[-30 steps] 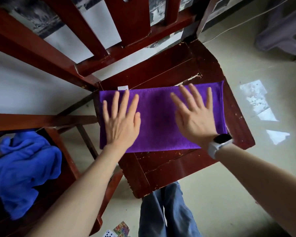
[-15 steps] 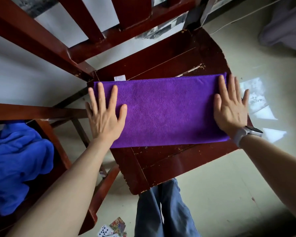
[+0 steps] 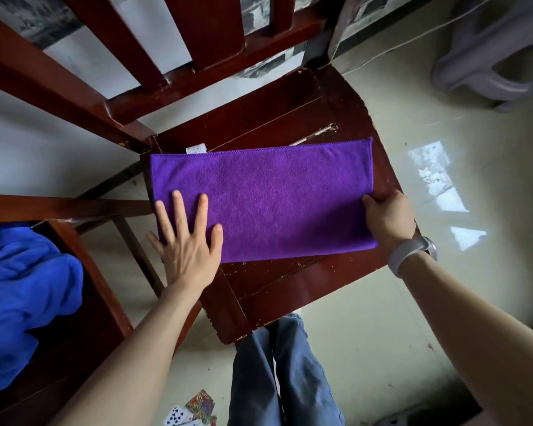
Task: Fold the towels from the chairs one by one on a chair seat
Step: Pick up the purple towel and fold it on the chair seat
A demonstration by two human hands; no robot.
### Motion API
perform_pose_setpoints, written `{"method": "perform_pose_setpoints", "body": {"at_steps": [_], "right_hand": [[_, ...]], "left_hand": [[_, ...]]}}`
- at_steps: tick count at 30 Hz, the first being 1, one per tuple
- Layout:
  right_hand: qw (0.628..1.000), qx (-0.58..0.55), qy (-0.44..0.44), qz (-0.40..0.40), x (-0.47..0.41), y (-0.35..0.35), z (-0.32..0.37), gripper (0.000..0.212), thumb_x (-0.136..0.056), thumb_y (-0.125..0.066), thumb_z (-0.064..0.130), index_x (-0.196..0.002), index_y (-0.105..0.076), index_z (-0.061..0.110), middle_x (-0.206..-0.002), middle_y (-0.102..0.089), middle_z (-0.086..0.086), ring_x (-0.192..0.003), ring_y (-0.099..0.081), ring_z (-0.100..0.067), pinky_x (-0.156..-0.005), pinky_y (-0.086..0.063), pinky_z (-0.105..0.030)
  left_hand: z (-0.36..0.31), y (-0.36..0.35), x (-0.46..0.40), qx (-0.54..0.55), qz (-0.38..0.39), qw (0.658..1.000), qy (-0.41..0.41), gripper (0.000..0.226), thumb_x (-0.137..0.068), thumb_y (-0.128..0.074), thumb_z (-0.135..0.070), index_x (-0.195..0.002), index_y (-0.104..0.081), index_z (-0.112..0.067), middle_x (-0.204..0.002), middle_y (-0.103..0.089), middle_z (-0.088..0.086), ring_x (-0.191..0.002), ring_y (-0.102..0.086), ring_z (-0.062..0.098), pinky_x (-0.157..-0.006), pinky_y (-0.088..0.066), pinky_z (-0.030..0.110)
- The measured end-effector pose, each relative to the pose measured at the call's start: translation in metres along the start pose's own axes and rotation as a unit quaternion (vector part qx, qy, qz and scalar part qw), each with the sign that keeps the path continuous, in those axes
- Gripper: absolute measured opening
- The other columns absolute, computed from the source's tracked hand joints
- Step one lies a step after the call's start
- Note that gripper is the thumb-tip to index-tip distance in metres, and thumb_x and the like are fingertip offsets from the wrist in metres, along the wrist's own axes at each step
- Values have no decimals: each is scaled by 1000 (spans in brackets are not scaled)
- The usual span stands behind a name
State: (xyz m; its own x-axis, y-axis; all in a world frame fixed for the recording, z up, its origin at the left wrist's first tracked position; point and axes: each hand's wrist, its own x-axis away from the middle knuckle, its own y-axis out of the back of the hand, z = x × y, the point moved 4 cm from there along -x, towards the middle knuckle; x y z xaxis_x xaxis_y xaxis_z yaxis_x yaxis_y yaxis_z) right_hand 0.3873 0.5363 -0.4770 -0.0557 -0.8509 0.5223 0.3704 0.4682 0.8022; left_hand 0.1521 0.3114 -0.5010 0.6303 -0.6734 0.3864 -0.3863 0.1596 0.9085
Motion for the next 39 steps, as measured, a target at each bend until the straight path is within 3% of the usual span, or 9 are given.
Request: {"method": "perform_pose_setpoints", "body": {"at_steps": [3,8,12,16,22,30,32,35,39], "right_hand": [[1000,-7,-18,20,0,-1,4,34,-85,-53,20,-53,-42,13,-80,-49,-15,-82,-51,-36,-73,-40,-40],[999,17,-30,10,6,-3,10,28,-88,-45,20,-95,-56,-5,-112,-56,-25,-109,-49,-42,-91,-40,-45],[998,-49,-20,14,11,3,8,16,-86,-49,20,-84,-53,4,-88,-51,-15,-84,-50,-29,-79,-42,-37],[994,-99,20,30,24,19,25,26,-84,-60,20,-104,-65,5,-103,-65,-16,-100,-59,-33,-90,-47,-43],[974,-146,131,118,81,4,97,16,-76,-72,20,-86,-61,13,-72,-57,3,-75,-55,-19,-72,-46,-37],[949,-147,182,210,154,-98,171,21,-80,-66,19,-95,-60,6,-86,-61,-4,-91,-62,-33,-79,-52,-52],[950,-129,179,221,162,-119,177,21,-81,-65,19,-96,-59,6,-93,-66,-11,-91,-63,-35,-80,-52,-51],[950,-120,169,232,166,-141,183,22,-82,-63,18,-99,-58,5,-98,-66,-16,-93,-62,-36,-81,-53,-50],[951,-113,170,231,164,-153,189,23,-83,-62,18,-101,-56,5,-99,-63,-17,-94,-62,-37,-82,-53,-49]], "left_hand": [[0,0,0,-2,11,1000,-2,63,-88,-26,-51,-146,-11,-31,-156,1,11,-142,9,36,-105,-12,69],[-2,5,0,20,21,1000,-4,61,-91,-29,-51,-146,-11,-30,-156,2,10,-142,9,35,-106,-13,65],[4,25,1,166,-56,985,-9,56,-88,-57,-27,-139,-37,-17,-153,-14,15,-141,-12,36,-105,-32,54],[27,37,2,316,-92,937,114,53,-90,-54,-15,-139,-34,-11,-145,-30,16,-131,-36,28,-100,-43,40],[55,41,1,478,-13,836,269,39,-91,-51,-10,-130,-49,-10,-130,-54,9,-109,-54,15,-93,-43,28],[67,42,9,651,78,701,280,25,-94,-44,-7,-111,-63,-8,-89,-69,3,-81,-64,18,-70,-52,31],[69,40,11,687,97,659,289,24,-94,-42,-8,-97,-65,-12,-77,-70,-2,-76,-62,17,-75,-49,35],[75,34,17,723,111,613,299,21,-96,-40,-16,-95,-61,-17,-85,-68,0,-84,-62,18,-84,-46,38],[80,29,24,742,118,600,275,17,-95,-45,-22,-101,-60,-18,-94,-67,2,-91,-64,18,-79,-50,33]]}}
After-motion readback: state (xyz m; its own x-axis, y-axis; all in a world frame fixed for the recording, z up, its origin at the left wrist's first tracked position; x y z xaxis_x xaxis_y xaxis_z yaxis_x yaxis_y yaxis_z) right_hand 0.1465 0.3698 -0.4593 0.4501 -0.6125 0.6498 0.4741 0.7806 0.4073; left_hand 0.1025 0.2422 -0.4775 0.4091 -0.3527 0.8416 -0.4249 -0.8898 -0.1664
